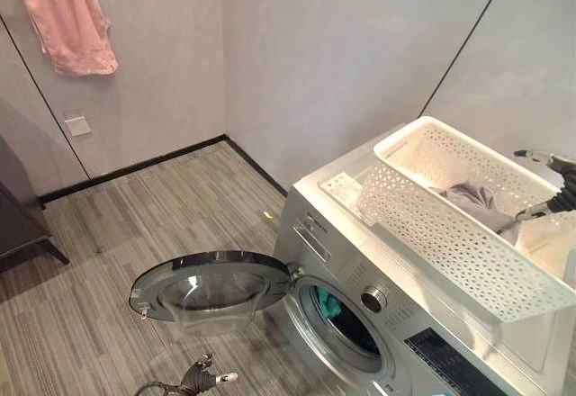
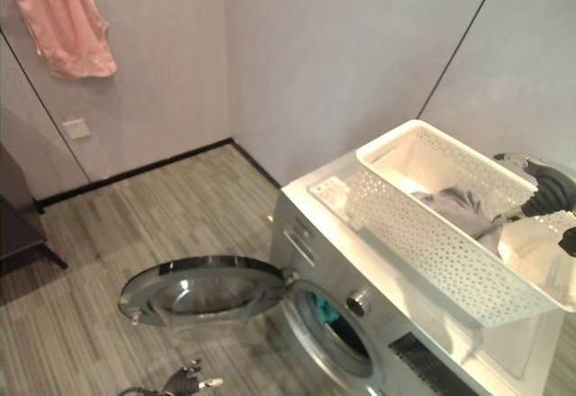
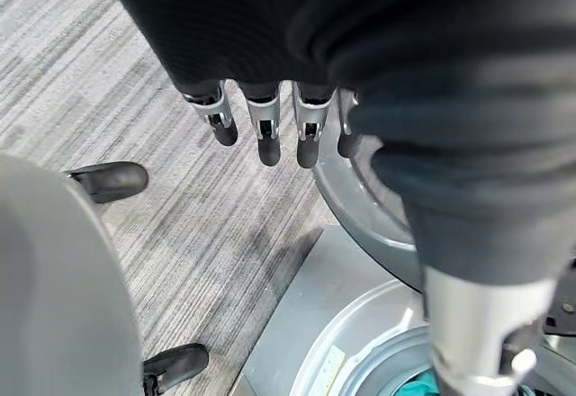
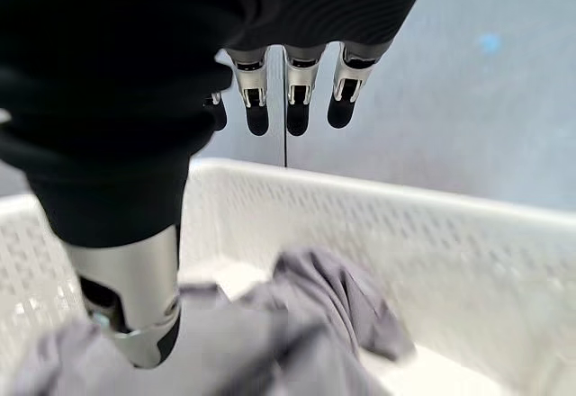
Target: Grab the laundry basket,head to the washer,open it,put in the laundry and shut it.
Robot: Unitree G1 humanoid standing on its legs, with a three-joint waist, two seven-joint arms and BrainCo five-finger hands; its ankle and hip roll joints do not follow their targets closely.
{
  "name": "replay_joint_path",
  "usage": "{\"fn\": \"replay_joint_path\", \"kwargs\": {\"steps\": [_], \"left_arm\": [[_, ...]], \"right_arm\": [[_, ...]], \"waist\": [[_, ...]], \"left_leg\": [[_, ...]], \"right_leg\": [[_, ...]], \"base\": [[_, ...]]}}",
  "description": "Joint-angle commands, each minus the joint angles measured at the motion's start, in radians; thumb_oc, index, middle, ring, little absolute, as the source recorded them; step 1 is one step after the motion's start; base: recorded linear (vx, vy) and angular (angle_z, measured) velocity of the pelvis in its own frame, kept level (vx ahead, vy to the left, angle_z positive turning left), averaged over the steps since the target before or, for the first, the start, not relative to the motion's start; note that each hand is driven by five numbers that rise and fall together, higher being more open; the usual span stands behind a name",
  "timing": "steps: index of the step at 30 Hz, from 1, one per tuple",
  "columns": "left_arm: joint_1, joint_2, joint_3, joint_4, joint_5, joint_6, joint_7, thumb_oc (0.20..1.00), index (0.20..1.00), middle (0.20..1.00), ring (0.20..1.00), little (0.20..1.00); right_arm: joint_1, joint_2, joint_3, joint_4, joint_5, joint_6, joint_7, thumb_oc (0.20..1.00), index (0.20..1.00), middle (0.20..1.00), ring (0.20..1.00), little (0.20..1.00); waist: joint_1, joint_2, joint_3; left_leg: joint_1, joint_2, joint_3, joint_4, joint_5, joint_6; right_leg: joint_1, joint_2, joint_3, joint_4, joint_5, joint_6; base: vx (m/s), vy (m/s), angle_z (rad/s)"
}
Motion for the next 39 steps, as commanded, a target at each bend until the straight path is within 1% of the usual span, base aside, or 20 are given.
{"fn": "replay_joint_path", "kwargs": {"steps": [1,2,5,12,15,16,17,18,19,21,23,24,26,27,29,31,32,33,36,39], "left_arm": [[-0.063,0.017,-0.012,0.004,-0.028,-0.029,-0.011,1.000,1.000,1.000,1.000,1.000],[-0.062,0.017,-0.010,0.004,-0.028,-0.029,-0.011,1.000,1.000,1.000,1.000,1.000],[-0.062,0.017,-0.014,0.012,-0.029,-0.029,-0.009,1.000,1.000,1.000,1.000,1.000],[-0.067,0.014,-0.036,-0.010,-0.043,-0.035,-0.005,1.000,1.000,1.000,1.000,1.000],[-0.073,0.022,-0.040,-0.011,-0.052,-0.040,-0.003,1.000,1.000,1.000,1.000,1.000],[-0.075,0.032,-0.038,-0.019,-0.066,-0.043,0.002,1.000,1.000,1.000,1.000,1.000],[-0.075,0.031,-0.037,-0.020,-0.066,-0.043,0.002,1.000,1.000,1.000,1.000,1.000],[-0.074,0.041,-0.036,-0.033,-0.076,-0.047,0.005,1.000,1.000,1.000,1.000,1.000],[-0.074,0.040,-0.035,-0.033,-0.076,-0.047,0.005,1.000,1.000,1.000,1.000,1.000],[-0.078,0.055,-0.034,-0.042,-0.086,-0.051,0.011,1.000,1.000,1.000,1.000,1.000],[-0.081,0.058,-0.027,-0.040,-0.088,-0.053,0.014,1.000,1.000,1.000,1.000,1.000],[-0.092,0.064,-0.030,-0.042,-0.092,-0.055,0.017,1.000,1.000,1.000,1.000,1.000],[-0.091,0.063,-0.028,-0.042,-0.092,-0.055,0.017,1.000,1.000,1.000,1.000,1.000],[-0.098,0.068,-0.028,-0.056,-0.099,-0.057,0.018,1.000,1.000,1.000,1.000,1.000],[-0.106,0.066,-0.035,-0.068,-0.107,-0.061,0.018,1.000,1.000,1.000,1.000,1.000],[-0.116,0.064,-0.049,-0.066,-0.115,-0.063,0.023,1.000,1.000,1.000,1.000,1.000],[-0.121,0.060,-0.055,-0.061,-0.117,-0.064,0.029,1.000,1.000,1.000,1.000,1.000],[-0.123,0.058,-0.056,-0.057,-0.118,-0.063,0.032,1.000,1.000,1.000,1.000,1.000],[-0.134,0.054,-0.058,-0.041,-0.112,-0.060,0.041,1.000,1.000,1.000,1.000,1.000],[-0.137,0.046,-0.058,-0.034,-0.101,-0.056,0.044,1.000,1.000,1.000,1.000,1.000]], "right_arm": [[-0.157,-0.050,0.068,0.052,0.046,-0.018,-0.001,1.000,1.000,1.000,1.000,1.000],[-0.169,-0.050,0.080,0.054,0.046,-0.019,-0.001,1.000,1.000,1.000,1.000,1.000],[-0.262,-0.037,0.175,0.078,0.053,-0.020,-0.001,1.000,1.000,1.000,1.000,1.000],[-0.383,-0.013,0.319,0.087,0.058,-0.025,0.001,1.000,1.000,1.000,1.000,1.000],[-0.446,-0.005,0.425,0.104,0.048,-0.025,0.018,1.000,1.000,1.000,1.000,1.000],[-0.489,-0.005,0.506,0.119,0.020,-0.021,0.033,1.000,1.000,1.000,1.000,1.000],[-0.496,-0.004,0.512,0.121,0.020,-0.021,0.033,1.000,1.000,1.000,1.000,1.000],[-0.518,-0.006,0.570,0.134,-0.014,-0.019,0.050,1.000,1.000,1.000,1.000,1.000],[-0.524,-0.005,0.577,0.135,-0.014,-0.020,0.050,1.000,1.000,1.000,1.000,1.000],[-0.568,-0.018,0.690,0.160,-0.118,-0.021,0.077,1.000,1.000,1.000,1.000,1.000],[-0.599,-0.014,0.740,0.176,-0.131,-0.023,0.085,1.000,1.000,1.000,1.000,1.000],[-0.617,-0.009,0.799,0.182,-0.142,-0.022,0.122,1.000,1.000,1.000,1.000,1.000],[-0.626,-0.008,0.808,0.184,-0.141,-0.023,0.122,1.000,1.000,1.000,1.000,1.000],[-0.591,0.007,0.833,0.185,-0.143,-0.014,0.167,1.000,1.000,1.000,1.000,1.000],[-0.546,0.033,0.836,0.205,-0.144,-0.006,0.193,1.000,1.000,1.000,1.000,1.000],[-0.501,0.101,0.810,0.272,-0.162,0.008,0.184,1.000,1.000,1.000,1.000,1.000],[-0.483,0.141,0.781,0.307,-0.165,0.012,0.166,0.533,0.533,0.533,0.533,0.533],[-0.482,0.155,0.768,0.325,-0.170,0.016,0.150,0.200,0.200,0.200,0.200,0.200],[-0.482,0.173,0.728,0.346,-0.178,0.015,0.114,0.200,0.200,0.200,0.200,0.200],[-0.453,0.180,0.649,0.360,-0.189,0.019,0.064,0.200,0.200,0.200,0.200,0.200]], "waist": [[0.073,-0.028,0.030],[0.071,-0.028,0.030],[0.074,-0.027,0.038],[0.084,-0.028,0.070],[0.090,-0.029,0.097],[0.095,-0.029,0.116],[0.094,-0.028,0.115],[0.100,-0.025,0.136],[0.098,-0.025,0.135],[0.109,-0.020,0.167],[0.107,-0.018,0.175],[0.111,-0.014,0.193],[0.108,-0.013,0.191],[0.111,-0.005,0.212],[0.111,0.001,0.225],[0.113,0.010,0.235],[0.111,0.013,0.234],[0.110,0.014,0.233],[0.104,0.016,0.225],[0.097,0.019,0.210]], "left_leg": [[0.066,0.049,0.051,0.011,-0.033,-0.004],[0.067,0.049,0.051,0.011,-0.033,-0.004],[0.057,0.051,0.050,0.011,-0.027,-0.008],[0.022,0.063,0.036,0.011,-0.011,-0.018],[-0.008,0.070,0.027,0.011,0.005,-0.024],[-0.029,0.073,0.021,0.011,0.017,-0.027],[-0.030,0.073,0.021,0.011,0.017,-0.027],[-0.048,0.077,0.014,0.011,0.027,-0.029],[-0.049,0.077,0.014,0.011,0.028,-0.029],[-0.075,0.079,0.006,0.011,0.044,-0.031],[-0.084,0.080,0.004,0.011,0.049,-0.031],[-0.104,0.080,-0.004,0.011,0.059,-0.032],[-0.106,0.080,-0.005,0.011,0.060,-0.032],[-0.129,0.077,-0.011,0.011,0.072,-0.034],[-0.151,0.073,-0.016,0.011,0.081,-0.036],[-0.174,0.069,-0.014,0.011,0.088,-0.036],[-0.182,0.067,-0.010,0.011,0.089,-0.036],[-0.184,0.067,-0.008,0.011,0.090,-0.036],[-0.181,0.065,0.001,0.011,0.086,-0.034],[-0.169,0.064,0.008,0.011,0.079,-0.031]], "right_leg": [[-0.031,-0.019,0.029,0.017,-0.044,0.041],[-0.031,-0.019,0.030,0.017,-0.044,0.041],[-0.036,-0.016,0.026,0.014,-0.044,0.040],[-0.056,-0.002,0.020,0.011,-0.049,0.030],[-0.080,0.006,0.015,0.011,-0.047,0.026],[-0.097,0.009,0.015,0.013,-0.043,0.023],[-0.098,0.009,0.014,0.013,-0.043,0.023],[-0.115,0.011,0.010,0.013,-0.039,0.023],[-0.116,0.011,0.010,0.014,-0.039,0.023],[-0.142,0.009,0.004,0.016,-0.030,0.022],[-0.151,0.008,0.002,0.018,-0.028,0.022],[-0.170,0.006,-0.001,0.023,-0.026,0.021],[-0.171,0.006,-0.002,0.023,-0.026,0.021],[-0.189,0.004,-0.007,0.028,-0.025,0.020],[-0.204,0.001,-0.015,0.029,-0.023,0.020],[-0.218,-0.002,-0.017,0.026,-0.019,0.021],[-0.225,-0.002,-0.015,0.022,-0.016,0.021],[-0.226,-0.002,-0.013,0.021,-0.014,0.020],[-0.226,-0.003,-0.007,0.017,-0.011,0.020],[-0.214,-0.002,-0.005,0.014,-0.014,0.021]], "base": [[0.02,-0.043,0.04],[0.02,-0.039,0.00],[0.00,-0.027,0.01],[0.00,-0.058,0.11],[-0.04,-0.077,0.10],[-0.04,-0.062,0.03],[-0.06,-0.083,0.06],[-0.04,-0.037,0.10],[-0.07,-0.067,0.14],[-0.06,-0.045,0.17],[-0.05,-0.036,0.04],[-0.05,-0.044,0.01],[-0.03,-0.027,0.02],[-0.04,-0.037,0.02],[-0.05,-0.041,0.08],[-0.04,-0.025,0.10],[-0.03,-0.009,0.08],[-0.02,0.000,0.09],[0.00,0.012,-0.03],[0.00,0.009,-0.01]]}}
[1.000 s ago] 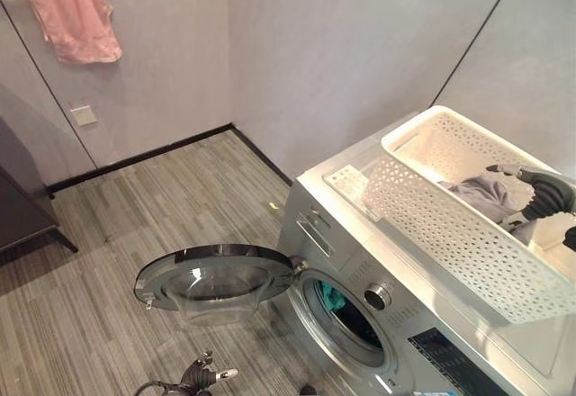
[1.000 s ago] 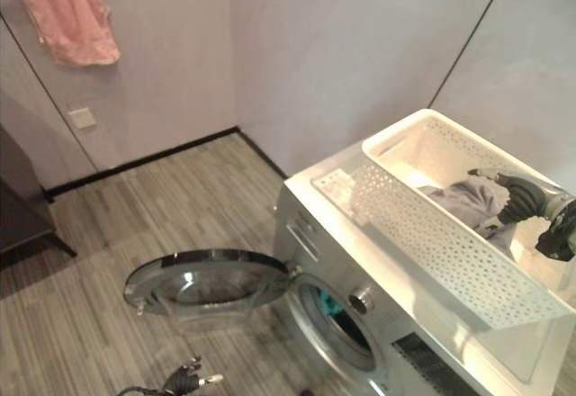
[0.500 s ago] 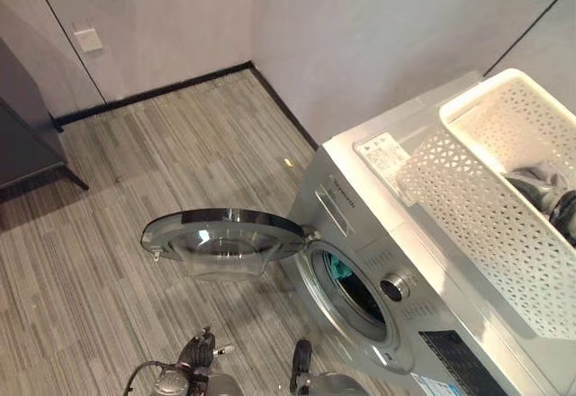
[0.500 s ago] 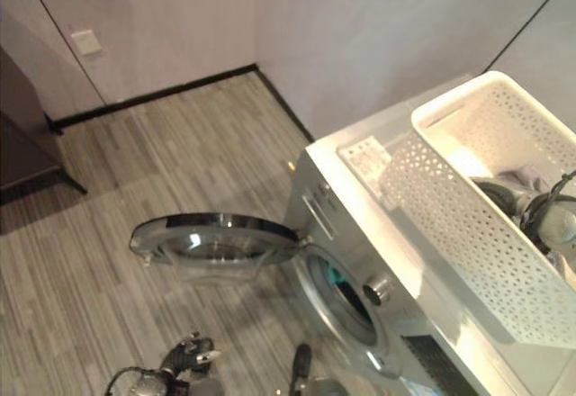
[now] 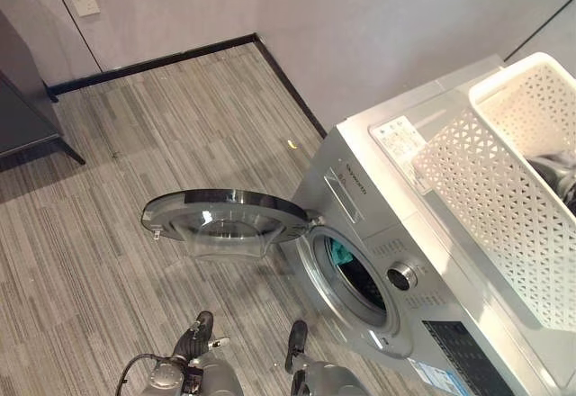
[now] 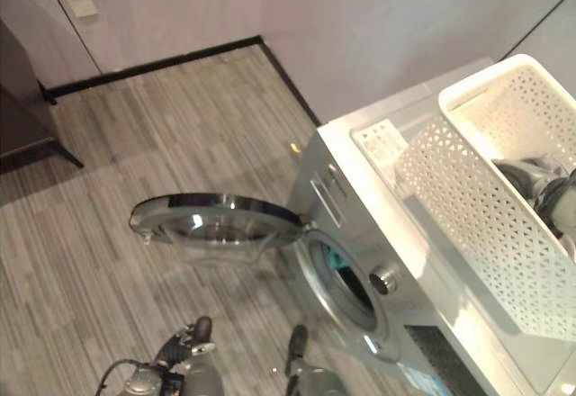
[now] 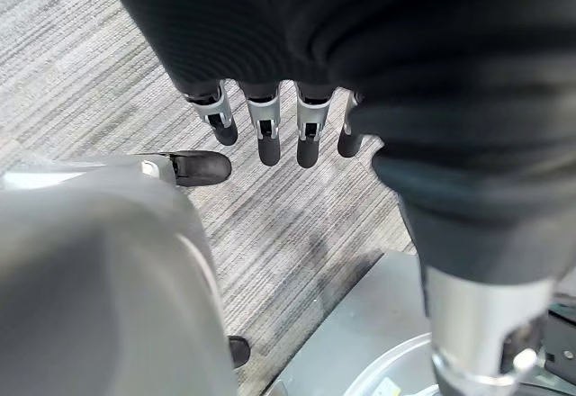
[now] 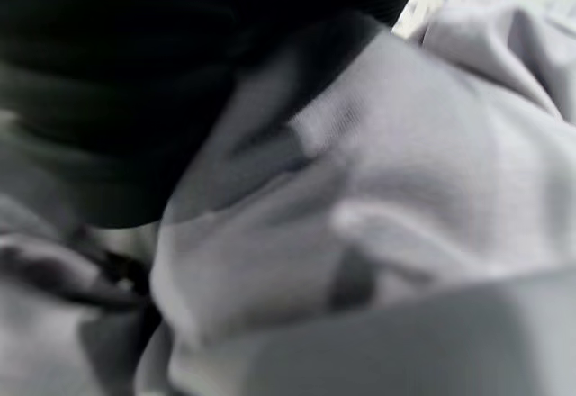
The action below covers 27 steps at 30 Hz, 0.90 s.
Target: Grab the laundry basket,head to the washer,open it,put in the laundry and shut it.
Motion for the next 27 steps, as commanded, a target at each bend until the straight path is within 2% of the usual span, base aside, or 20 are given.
{"fn": "replay_joint_path", "kwargs": {"steps": [1,3,5,6,7,9,10,11,12,14,16,17,20,27], "left_arm": [[-0.069,-0.013,-0.038,0.031,0.009,-0.012,0.024,1.000,1.000,1.000,1.000,1.000],[-0.064,-0.011,-0.031,0.024,0.017,-0.009,0.023,1.000,1.000,1.000,1.000,1.000],[-0.053,0.000,-0.020,0.008,0.025,-0.002,0.019,1.000,1.000,1.000,1.000,1.000],[-0.053,0.000,-0.021,0.008,0.025,-0.002,0.019,1.000,1.000,1.000,1.000,1.000],[-0.044,0.002,-0.008,0.004,0.029,0.001,0.015,1.000,1.000,1.000,1.000,1.000],[-0.040,0.004,-0.006,0.001,0.032,0.003,0.012,1.000,1.000,1.000,1.000,1.000],[-0.028,0.004,0.012,0.005,0.045,0.009,0.005,1.000,1.000,1.000,1.000,1.000],[-0.029,0.006,0.007,0.005,0.045,0.009,0.005,1.000,1.000,1.000,1.000,1.000],[-0.021,0.007,0.013,0.004,0.062,0.012,-0.001,1.000,1.000,1.000,1.000,1.000],[-0.022,0.007,0.011,0.004,0.062,0.012,-0.001,1.000,1.000,1.000,1.000,1.000],[-0.012,0.007,0.010,0.004,0.095,0.014,-0.011,1.000,1.000,1.000,1.000,1.000],[-0.013,0.007,0.007,0.004,0.095,0.014,-0.011,1.000,1.000,1.000,1.000,1.000],[-0.012,0.011,-0.008,-0.006,0.133,0.023,-0.020,1.000,1.000,1.000,1.000,1.000],[-0.020,0.012,-0.035,-0.043,0.151,0.025,-0.022,1.000,1.000,1.000,1.000,1.000]], "right_arm": [[0.092,0.101,0.122,0.089,-0.064,0.046,0.001,0.200,0.200,0.200,0.200,0.200],[0.115,0.104,0.058,0.099,-0.068,0.053,-0.031,0.200,0.200,0.200,0.200,0.200],[0.158,0.114,-0.066,0.122,-0.070,0.067,-0.085,0.200,0.200,0.200,0.200,0.200],[0.160,0.114,-0.068,0.121,-0.070,0.068,-0.085,0.200,0.200,0.200,0.200,0.200],[0.183,0.117,-0.156,0.115,-0.062,0.074,-0.123,0.200,0.200,0.200,0.200,0.200],[0.206,0.120,-0.211,0.100,-0.059,0.081,-0.143,0.200,0.200,0.200,0.200,0.200],[0.245,0.120,-0.303,0.057,-0.068,0.084,-0.174,0.200,0.200,0.200,0.200,0.200],[0.263,0.120,-0.321,0.050,-0.069,0.085,-0.173,0.200,0.200,0.200,0.200,0.200],[0.301,0.117,-0.415,0.024,-0.087,0.092,-0.214,0.200,0.200,0.200,0.200,0.200],[0.307,0.117,-0.422,0.022,-0.087,0.092,-0.214,0.200,0.200,0.200,0.200,0.200],[0.339,0.114,-0.549,-0.027,-0.120,0.093,-0.280,0.200,0.200,0.200,0.200,0.200],[0.348,0.115,-0.558,-0.030,-0.120,0.094,-0.279,0.200,0.200,0.200,0.200,0.200],[0.310,0.112,-0.680,-0.082,-0.163,0.122,-0.373,0.200,0.200,0.200,0.200,0.200],[0.211,0.082,-0.711,-0.139,-0.216,0.149,-0.444,0.200,0.200,0.200,0.200,0.200]], "waist": [[0.017,0.002,0.010],[0.011,0.004,-0.004],[0.005,0.005,-0.028],[0.006,0.005,-0.028],[0.001,0.004,-0.045],[0.002,0.004,-0.052],[-0.006,0.005,-0.071],[0.000,0.004,-0.069],[-0.003,0.004,-0.088],[-0.001,0.004,-0.087],[-0.004,0.005,-0.114],[-0.001,0.005,-0.113],[0.000,0.003,-0.149],[0.010,-0.002,-0.176]], "left_leg": [[0.095,0.043,0.106,-0.012,0.005,-0.004],[0.108,0.042,0.111,-0.012,-0.002,-0.002],[0.131,0.040,0.117,-0.012,-0.016,0.002],[0.131,0.040,0.117,-0.012,-0.016,0.003],[0.148,0.037,0.120,-0.012,-0.026,0.006],[0.158,0.036,0.123,-0.012,-0.033,0.007],[0.172,0.034,0.125,-0.012,-0.044,0.010],[0.174,0.034,0.125,-0.012,-0.044,0.010],[0.189,0.031,0.129,-0.012,-0.055,0.012],[0.190,0.031,0.129,-0.012,-0.055,0.012],[0.211,0.029,0.131,-0.012,-0.070,0.016],[0.212,0.029,0.131,-0.012,-0.071,0.016],[0.238,0.025,0.133,-0.012,-0.089,0.021],[0.264,0.021,0.146,-0.012,-0.104,0.027]], "right_leg": [[-0.019,-0.034,0.062,0.013,-0.051,0.037],[-0.007,-0.036,0.061,0.011,-0.053,0.038],[0.016,-0.039,0.062,0.009,-0.057,0.041],[0.017,-0.039,0.062,0.009,-0.057,0.041],[0.032,-0.040,0.063,0.009,-0.059,0.042],[0.042,-0.041,0.064,0.009,-0.061,0.043],[0.056,-0.042,0.067,0.009,-0.065,0.044],[0.058,-0.042,0.067,0.009,-0.065,0.044],[0.072,-0.042,0.066,0.009,-0.068,0.045],[0.072,-0.042,0.066,0.009,-0.068,0.045],[0.095,-0.044,0.066,0.009,-0.075,0.047],[0.096,-0.044,0.067,0.009,-0.075,0.047],[0.124,-0.044,0.067,0.009,-0.082,0.048],[0.147,-0.049,0.073,0.009,-0.084,0.051]], "base": [[0.00,0.000,0.00],[0.03,0.033,0.01],[0.05,0.038,-0.01],[0.06,0.033,0.08],[0.03,0.015,0.12],[0.04,0.032,0.06],[0.05,0.033,0.00],[0.06,0.038,0.00],[0.00,0.000,0.00],[0.01,0.010,-0.02],[0.04,0.027,-0.01],[0.04,0.024,0.03],[0.01,0.032,-0.06],[0.00,0.016,-0.01]]}}
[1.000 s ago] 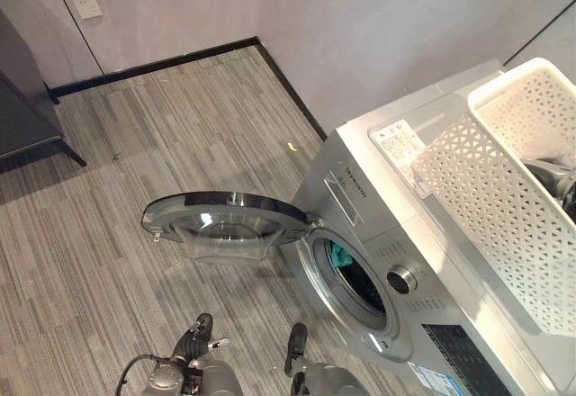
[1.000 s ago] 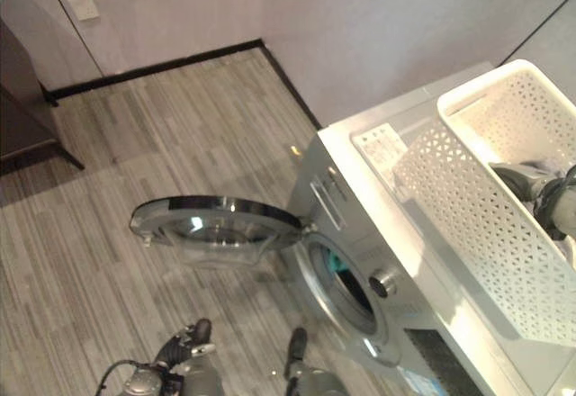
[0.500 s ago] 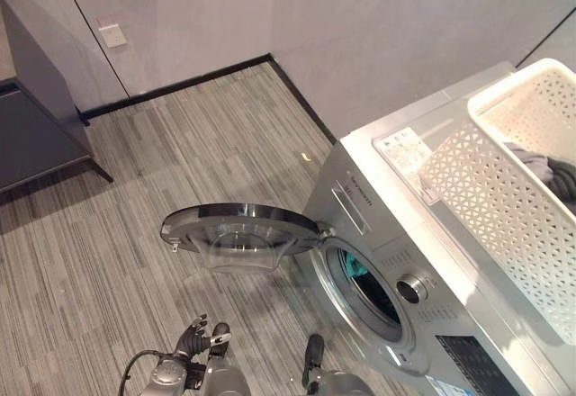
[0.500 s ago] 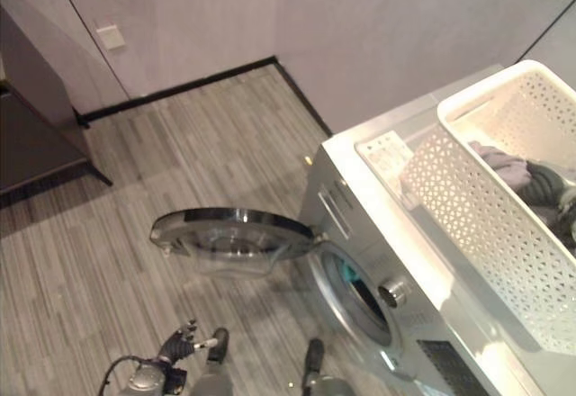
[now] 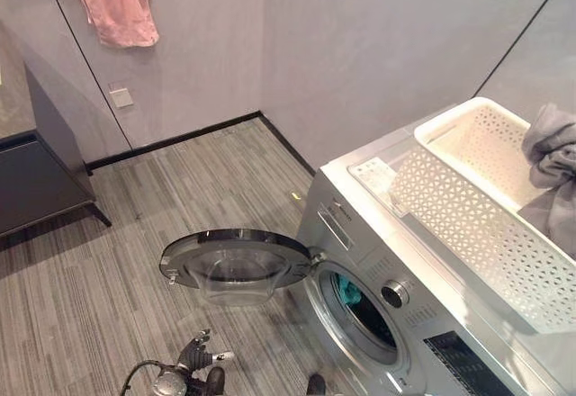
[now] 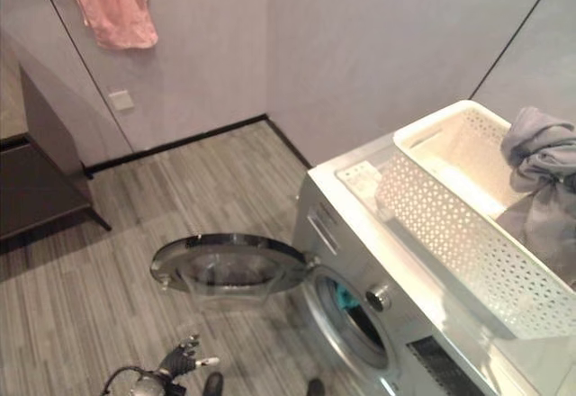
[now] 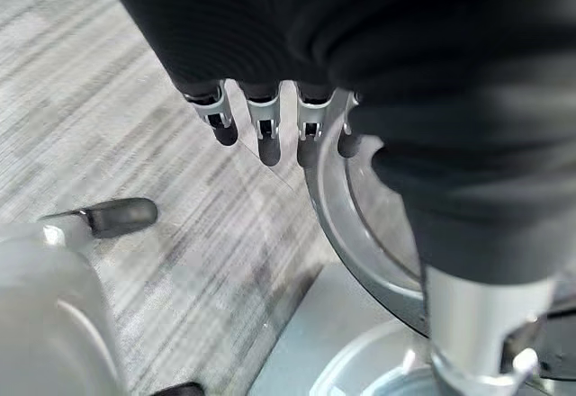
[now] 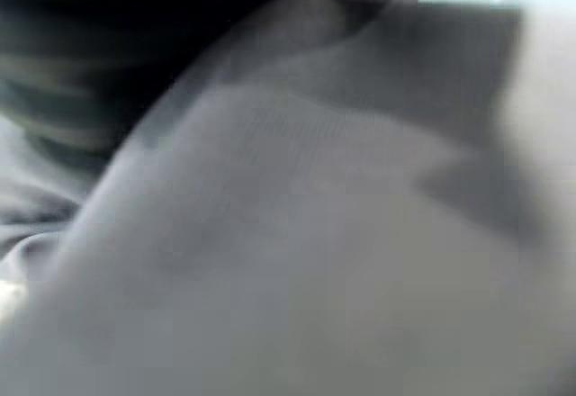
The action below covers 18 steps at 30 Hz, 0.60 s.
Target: Grab the laundry basket,head to the washer,open it,put in the laundry and shut it.
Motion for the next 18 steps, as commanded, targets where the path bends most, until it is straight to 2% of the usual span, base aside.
{"fn": "replay_joint_path", "kwargs": {"steps": [1,7,10,14,18], "left_arm": [[-0.073,0.017,-0.042,0.005,0.031,-0.020,-0.003,1.000,1.000,1.000,1.000,1.000],[-0.083,0.015,-0.066,-0.015,0.038,-0.022,0.005,1.000,1.000,1.000,1.000,1.000],[-0.093,0.023,-0.091,-0.053,0.034,-0.026,0.019,1.000,1.000,1.000,1.000,1.000],[-0.102,0.019,-0.097,-0.076,0.030,-0.027,0.028,1.000,1.000,1.000,1.000,1.000],[-0.107,0.012,-0.103,-0.105,0.028,-0.038,0.039,1.000,1.000,1.000,1.000,1.000]], "right_arm": [[-0.170,-0.065,-0.070,-0.044,-0.067,0.020,-0.119,0.200,0.200,0.200,0.200,0.200],[-0.312,-0.089,-0.017,-0.047,-0.100,0.038,-0.175,0.200,0.200,0.200,0.200,0.200],[-0.444,-0.099,0.042,-0.028,-0.115,0.057,-0.248,0.200,0.200,0.200,0.200,0.200],[-0.501,-0.100,0.073,-0.032,-0.139,0.066,-0.298,0.200,0.200,0.200,0.200,0.200],[-0.494,-0.094,0.045,-0.053,-0.162,0.073,-0.360,0.200,0.200,0.200,0.200,0.200]], "waist": [[0.047,-0.030,-0.022],[0.050,-0.030,-0.029],[0.055,-0.030,-0.035],[0.051,-0.026,-0.035],[0.050,-0.025,-0.033]], "left_leg": [[0.110,0.046,0.113,0.007,-0.082,-0.006],[0.132,0.039,0.119,0.007,-0.093,0.002],[0.156,0.031,0.123,0.007,-0.106,0.013],[0.171,0.023,0.128,0.007,-0.115,0.023],[0.186,0.005,0.133,0.007,-0.119,0.039]], "right_leg": [[0.010,-0.017,0.065,0.010,-0.066,0.047],[0.029,-0.023,0.072,0.010,-0.067,0.050],[0.041,-0.032,0.079,0.010,-0.064,0.054],[0.051,-0.040,0.086,0.011,-0.064,0.059],[0.055,-0.058,0.093,0.014,-0.053,0.066]], "base": [[0.00,0.024,-0.08],[0.01,0.037,-0.07],[0.02,0.070,-0.01],[0.01,0.055,-0.01],[0.01,0.084,-0.06]]}}
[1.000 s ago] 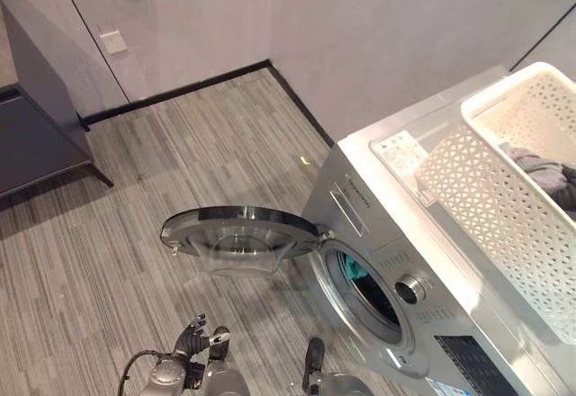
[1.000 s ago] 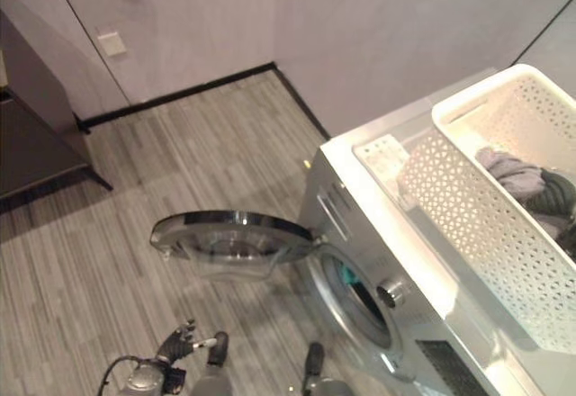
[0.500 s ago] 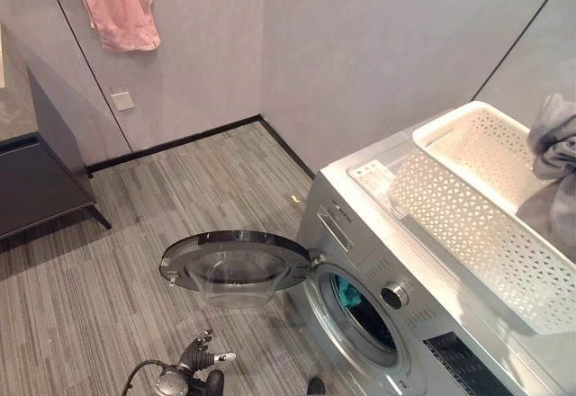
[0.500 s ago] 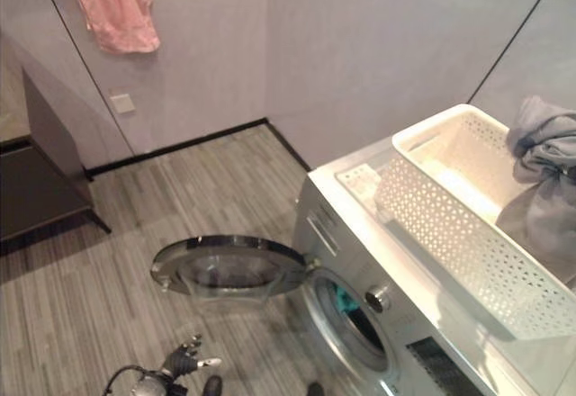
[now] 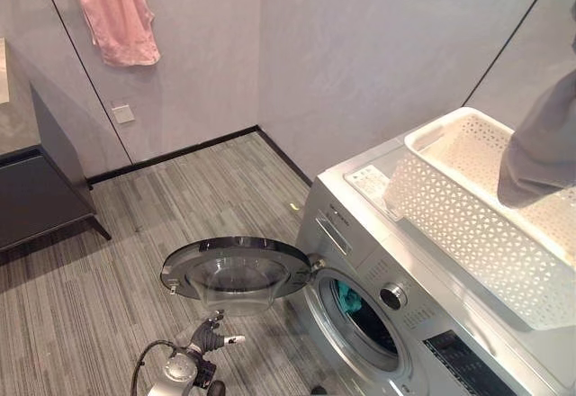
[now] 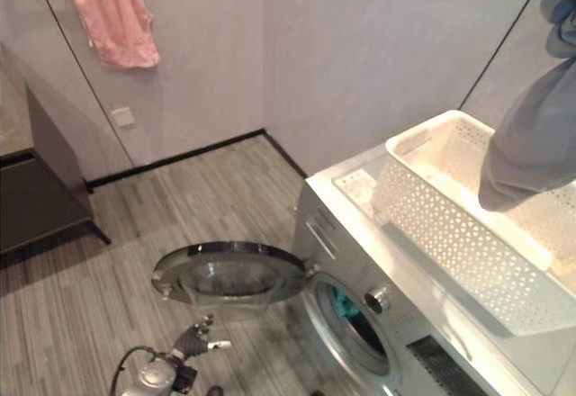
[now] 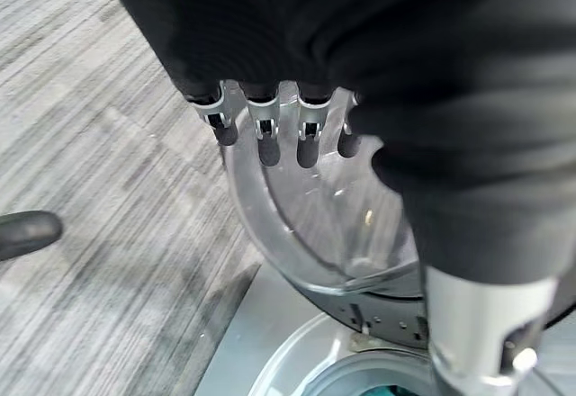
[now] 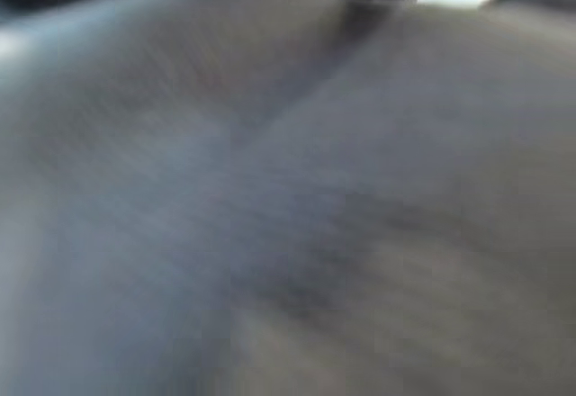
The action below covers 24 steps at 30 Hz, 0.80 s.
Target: Grab the laundry basket,head to the washer,open it,put in the laundry and shut it.
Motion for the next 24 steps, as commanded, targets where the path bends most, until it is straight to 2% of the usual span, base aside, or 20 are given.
{"fn": "replay_joint_path", "kwargs": {"steps": [1,4,11,17,20,23,24], "left_arm": [[-0.071,0.012,-0.063,0.011,0.022,-0.037,0.022,1.000,1.000,1.000,1.000,1.000],[-0.072,0.014,-0.061,-0.019,0.020,-0.041,0.026,1.000,1.000,1.000,1.000,1.000],[-0.077,0.040,-0.070,-0.131,0.031,-0.057,0.032,1.000,1.000,1.000,1.000,1.000],[-0.101,0.076,-0.082,-0.243,0.023,-0.076,0.042,1.000,1.000,1.000,1.000,1.000],[-0.103,0.077,-0.077,-0.261,0.020,-0.075,0.042,1.000,1.000,1.000,1.000,1.000],[-0.103,0.067,-0.062,-0.280,0.024,-0.071,0.040,1.000,1.000,1.000,1.000,1.000],[-0.097,0.056,-0.047,-0.295,0.029,-0.069,0.030,1.000,1.000,1.000,1.000,1.000]], "right_arm": [[-0.079,-0.086,-0.035,-0.003,-0.038,0.016,-0.098,0.200,0.200,0.200,0.200,0.200],[-0.037,-0.067,-0.093,-0.068,-0.059,0.018,-0.132,0.200,0.200,0.200,0.200,0.200],[0.009,-0.064,-0.191,-0.227,-0.119,0.014,-0.179,0.200,0.200,0.200,0.200,0.200],[-0.076,-0.177,-0.149,-0.189,-0.149,0.035,-0.207,0.200,0.200,0.200,0.200,0.200],[-0.087,-0.191,-0.136,-0.175,-0.144,0.041,-0.205,0.200,0.200,0.200,0.200,0.200],[-0.014,-0.164,-0.202,-0.237,-0.166,0.046,-0.194,0.200,0.200,0.200,0.200,0.200],[0.068,-0.131,-0.279,-0.312,-0.200,0.049,-0.188,0.200,0.200,0.200,0.200,0.200]], "waist": [[0.044,-0.024,-0.035],[0.042,-0.025,-0.031],[0.037,-0.035,-0.022],[0.028,-0.059,-0.019],[0.022,-0.064,-0.021],[0.002,-0.062,-0.020],[-0.016,-0.058,-0.019]], "left_leg": [[0.124,0.025,0.100,0.010,-0.116,0.029],[0.131,0.011,0.103,0.010,-0.115,0.042],[0.146,-0.025,0.135,0.047,-0.156,0.073],[0.169,-0.074,0.189,0.057,-0.186,0.108],[0.177,-0.089,0.203,0.052,-0.191,0.120],[0.188,-0.109,0.218,0.047,-0.198,0.139],[0.195,-0.121,0.224,0.042,-0.202,0.150]], "right_leg": [[0.014,-0.035,0.064,0.012,-0.060,0.060],[0.009,-0.049,0.073,0.020,-0.051,0.064],[-0.005,-0.081,0.114,0.030,-0.027,0.090],[-0.041,-0.123,0.149,0.036,0.032,0.134],[-0.051,-0.135,0.162,0.038,0.048,0.145],[-0.066,-0.149,0.177,0.052,0.067,0.155],[-0.074,-0.156,0.185,0.061,0.077,0.160]], "base": [[-0.02,0.052,-0.10],[-0.01,0.094,-0.08],[-0.02,0.111,-0.12],[-0.06,0.157,-0.22],[-0.05,0.162,-0.26],[-0.05,0.185,-0.29],[-0.03,0.099,-0.17]]}}
